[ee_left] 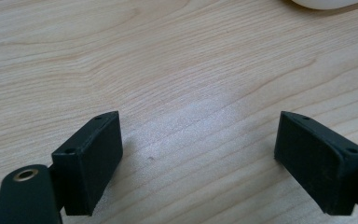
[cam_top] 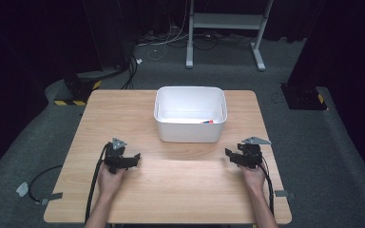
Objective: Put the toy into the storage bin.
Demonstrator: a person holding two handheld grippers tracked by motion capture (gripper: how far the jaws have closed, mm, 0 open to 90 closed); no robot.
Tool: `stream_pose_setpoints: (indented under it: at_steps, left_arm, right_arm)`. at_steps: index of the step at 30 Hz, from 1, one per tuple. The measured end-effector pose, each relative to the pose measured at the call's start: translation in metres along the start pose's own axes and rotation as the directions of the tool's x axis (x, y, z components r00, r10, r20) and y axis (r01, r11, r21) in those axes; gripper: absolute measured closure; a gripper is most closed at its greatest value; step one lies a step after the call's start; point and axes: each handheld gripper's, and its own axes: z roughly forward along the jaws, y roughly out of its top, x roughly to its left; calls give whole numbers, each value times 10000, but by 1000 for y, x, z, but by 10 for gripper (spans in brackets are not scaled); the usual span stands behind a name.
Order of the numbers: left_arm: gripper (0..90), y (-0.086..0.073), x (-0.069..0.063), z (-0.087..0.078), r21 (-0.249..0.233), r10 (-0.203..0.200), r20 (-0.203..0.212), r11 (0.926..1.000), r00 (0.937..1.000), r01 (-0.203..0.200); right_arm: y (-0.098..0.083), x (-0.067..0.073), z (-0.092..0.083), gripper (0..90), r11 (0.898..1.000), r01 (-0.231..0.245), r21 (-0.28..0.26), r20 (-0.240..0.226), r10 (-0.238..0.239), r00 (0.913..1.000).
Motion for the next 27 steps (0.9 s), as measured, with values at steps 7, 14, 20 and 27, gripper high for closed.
stream_pose_setpoints:
  at_steps: [7,14,20,27]
  left_arm:
    - [153,0,0,0,3,1,-1,10000,10000,-1]
    - [153,0,0,0,0,-2,-1,10000,10000,2]
    - [152,0,0,0,-2,-3,0,10000,10000,3]
    - [153,0,0,0,-3,-5,-1,10000,10000,5]
  right_arm:
    - [-2,4,8,354,9986,298,443,353,-314,9989]
    - [-3,4,11,354,9972,387,638,574,-424,9975]
    - [-2,6,12,353,9964,488,699,714,-538,9960]
    - [-2,7,13,350,9958,557,726,814,-615,9948]
